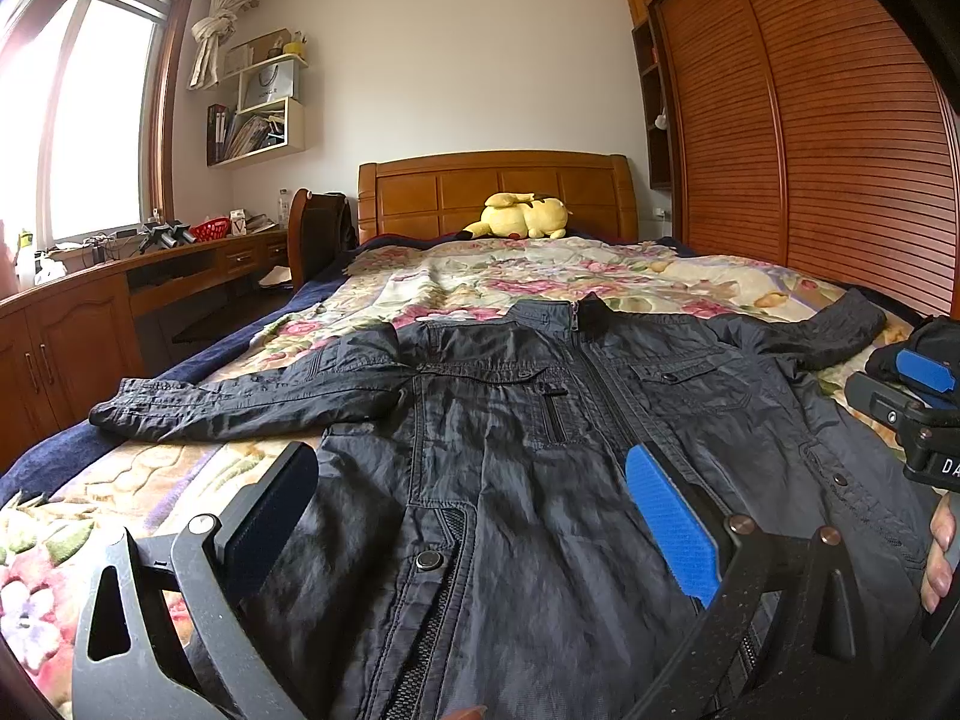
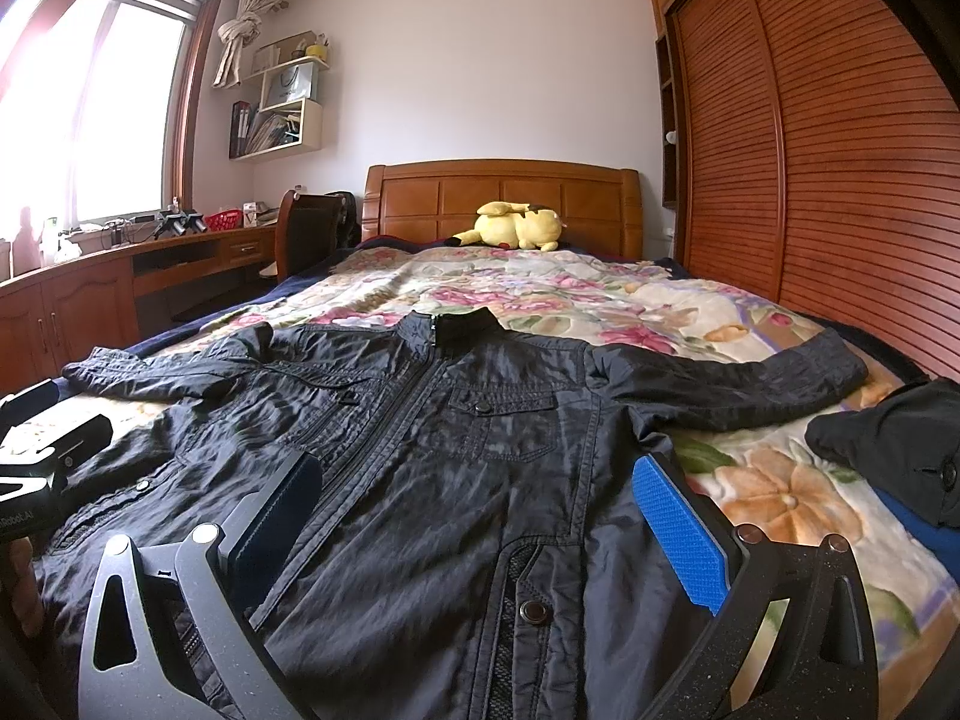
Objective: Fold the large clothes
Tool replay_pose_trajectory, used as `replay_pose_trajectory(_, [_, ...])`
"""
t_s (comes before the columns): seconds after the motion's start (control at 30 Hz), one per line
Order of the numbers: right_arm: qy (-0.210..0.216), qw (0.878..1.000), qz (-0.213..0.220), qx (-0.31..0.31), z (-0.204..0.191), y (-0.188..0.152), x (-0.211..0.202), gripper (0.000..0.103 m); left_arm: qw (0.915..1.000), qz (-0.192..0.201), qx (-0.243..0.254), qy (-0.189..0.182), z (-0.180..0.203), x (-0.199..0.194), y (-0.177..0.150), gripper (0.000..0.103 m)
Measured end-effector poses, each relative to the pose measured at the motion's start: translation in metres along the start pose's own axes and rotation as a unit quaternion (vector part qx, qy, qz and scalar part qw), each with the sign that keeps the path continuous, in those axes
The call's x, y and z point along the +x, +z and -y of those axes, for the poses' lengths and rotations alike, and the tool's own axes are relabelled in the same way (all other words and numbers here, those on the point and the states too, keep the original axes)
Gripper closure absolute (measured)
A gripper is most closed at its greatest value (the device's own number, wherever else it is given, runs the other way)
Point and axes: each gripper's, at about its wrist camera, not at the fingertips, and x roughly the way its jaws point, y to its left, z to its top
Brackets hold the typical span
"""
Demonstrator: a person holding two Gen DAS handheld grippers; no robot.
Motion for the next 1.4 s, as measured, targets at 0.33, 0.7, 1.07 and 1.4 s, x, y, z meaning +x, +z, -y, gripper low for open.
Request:
replay_pose_trajectory(0.33, [0.0, 1.0, 0.0, 0.0, 0.0, 0.0, 0.0, 0.0, 1.0, 0.0, 0.0, 0.0, 0.0, 0.0, 0.0, 0.0])
replay_pose_trajectory(0.7, [0.0, 1.0, -0.001, 0.0, 0.0, 0.0, 0.0, 0.0, 1.0, 0.001, 0.0, 0.0, 0.0, -0.001, 0.0, 0.0])
replay_pose_trajectory(1.07, [0.006, 1.0, -0.002, -0.001, -0.001, -0.001, -0.001, 0.0, 1.0, -0.005, -0.002, -0.008, 0.002, -0.007, 0.01, 0.0])
replay_pose_trajectory(1.4, [0.019, 1.0, -0.024, 0.001, 0.007, 0.012, -0.003, 0.0, 0.9981, -0.045, 0.03, -0.029, 0.003, 0.004, 0.031, 0.0])
